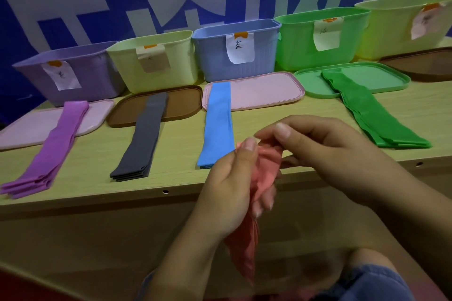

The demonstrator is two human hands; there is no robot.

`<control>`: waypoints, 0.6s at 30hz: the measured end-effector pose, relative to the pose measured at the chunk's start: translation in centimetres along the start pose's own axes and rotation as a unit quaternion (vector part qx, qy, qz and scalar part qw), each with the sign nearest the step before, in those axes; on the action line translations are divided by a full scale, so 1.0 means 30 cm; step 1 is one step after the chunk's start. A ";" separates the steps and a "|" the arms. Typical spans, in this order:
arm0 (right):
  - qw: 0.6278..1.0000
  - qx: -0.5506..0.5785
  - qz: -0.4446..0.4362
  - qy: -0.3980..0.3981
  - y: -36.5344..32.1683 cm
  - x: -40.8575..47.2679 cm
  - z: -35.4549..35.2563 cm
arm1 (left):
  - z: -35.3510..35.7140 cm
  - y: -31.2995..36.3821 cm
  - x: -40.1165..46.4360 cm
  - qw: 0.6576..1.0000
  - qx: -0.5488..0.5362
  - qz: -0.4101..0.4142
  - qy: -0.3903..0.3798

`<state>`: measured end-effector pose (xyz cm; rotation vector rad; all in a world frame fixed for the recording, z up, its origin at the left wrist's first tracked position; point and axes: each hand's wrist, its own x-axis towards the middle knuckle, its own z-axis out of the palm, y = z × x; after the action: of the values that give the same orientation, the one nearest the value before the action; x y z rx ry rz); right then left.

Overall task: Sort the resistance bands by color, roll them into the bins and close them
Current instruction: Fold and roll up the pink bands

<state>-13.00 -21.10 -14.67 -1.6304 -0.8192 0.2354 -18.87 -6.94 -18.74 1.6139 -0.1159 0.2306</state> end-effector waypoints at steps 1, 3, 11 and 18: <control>1.000 -0.018 0.004 -0.006 0.003 0.003 -0.001 | -0.003 0.001 0.000 1.000 0.008 0.006 -0.007; 0.995 -0.097 0.002 -0.037 0.009 0.009 -0.008 | -0.010 -0.002 -0.001 1.000 0.002 0.007 -0.025; 0.967 -0.239 -0.088 -0.012 0.002 -0.005 -0.009 | -0.050 -0.003 -0.009 0.999 0.017 0.004 -0.050; 0.930 -0.312 -0.182 0.070 0.014 -0.019 0.006 | -0.034 -0.032 0.005 0.986 -0.160 -0.030 -0.042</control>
<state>-13.36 -21.31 -15.26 -2.0037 -1.1383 -0.4453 -18.57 -5.87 -19.61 1.3054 -0.1606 0.0903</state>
